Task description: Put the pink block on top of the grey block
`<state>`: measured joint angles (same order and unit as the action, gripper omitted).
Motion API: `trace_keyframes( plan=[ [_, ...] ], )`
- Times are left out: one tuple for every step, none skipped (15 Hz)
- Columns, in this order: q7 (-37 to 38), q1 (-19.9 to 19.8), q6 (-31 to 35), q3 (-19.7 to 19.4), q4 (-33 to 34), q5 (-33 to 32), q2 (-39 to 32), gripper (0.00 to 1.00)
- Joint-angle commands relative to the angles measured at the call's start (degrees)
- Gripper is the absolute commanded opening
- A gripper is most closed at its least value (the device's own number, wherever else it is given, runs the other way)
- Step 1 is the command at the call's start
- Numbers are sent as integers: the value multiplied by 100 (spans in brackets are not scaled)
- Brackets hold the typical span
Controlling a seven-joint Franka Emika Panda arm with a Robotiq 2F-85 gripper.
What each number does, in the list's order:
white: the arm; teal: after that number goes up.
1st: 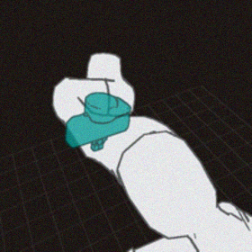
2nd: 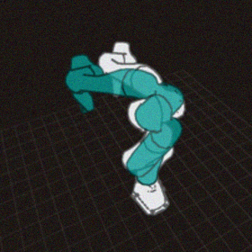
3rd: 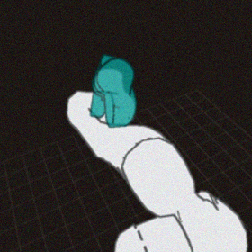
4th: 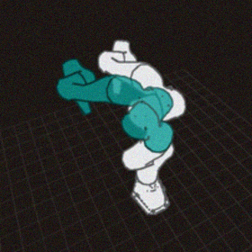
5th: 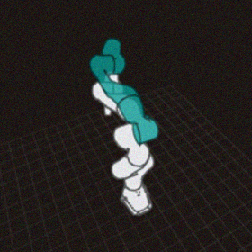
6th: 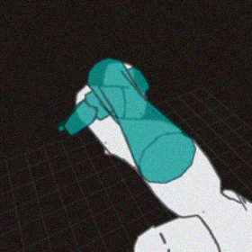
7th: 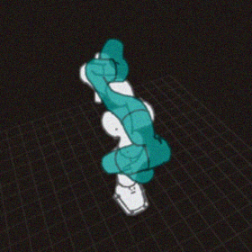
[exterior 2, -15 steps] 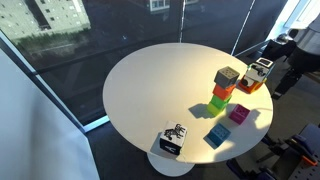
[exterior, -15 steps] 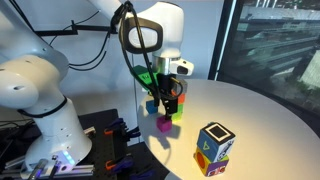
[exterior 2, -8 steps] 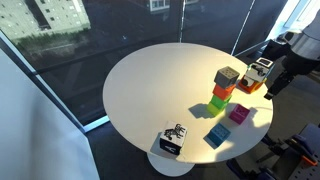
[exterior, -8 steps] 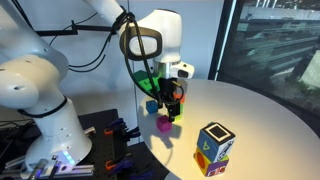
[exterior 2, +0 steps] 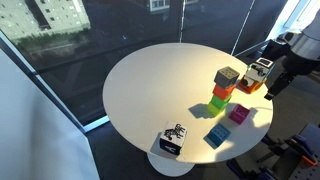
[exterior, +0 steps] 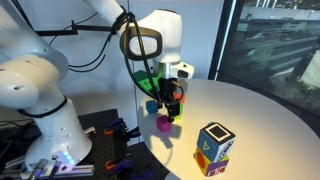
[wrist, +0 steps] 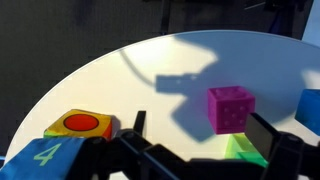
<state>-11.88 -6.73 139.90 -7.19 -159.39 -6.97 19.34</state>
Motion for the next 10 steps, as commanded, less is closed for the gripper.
trace_keyframes(
  plan=[
    [27, 11, 5, 9, 6, -34, -21, 100],
    [61, 10, 76, 25, 3, -52, -78, 100],
    [69, 16, 117, 35, 3, -60, -128, 100],
    [86, 17, 164, 45, 3, -64, -179, 100],
    [77, 31, 231, 47, 3, -49, -247, 100],
    [59, 48, 295, 48, 3, -29, -317, 100],
    [48, 69, 388, 54, 3, -11, -399, 100],
    [24, 95, 471, 57, 3, 11, -470, 100],
    [51, 118, 589, 79, 3, 5, -557, 100],
    [59, 149, 682, 95, 3, 8, -633, 100]
  ],
)
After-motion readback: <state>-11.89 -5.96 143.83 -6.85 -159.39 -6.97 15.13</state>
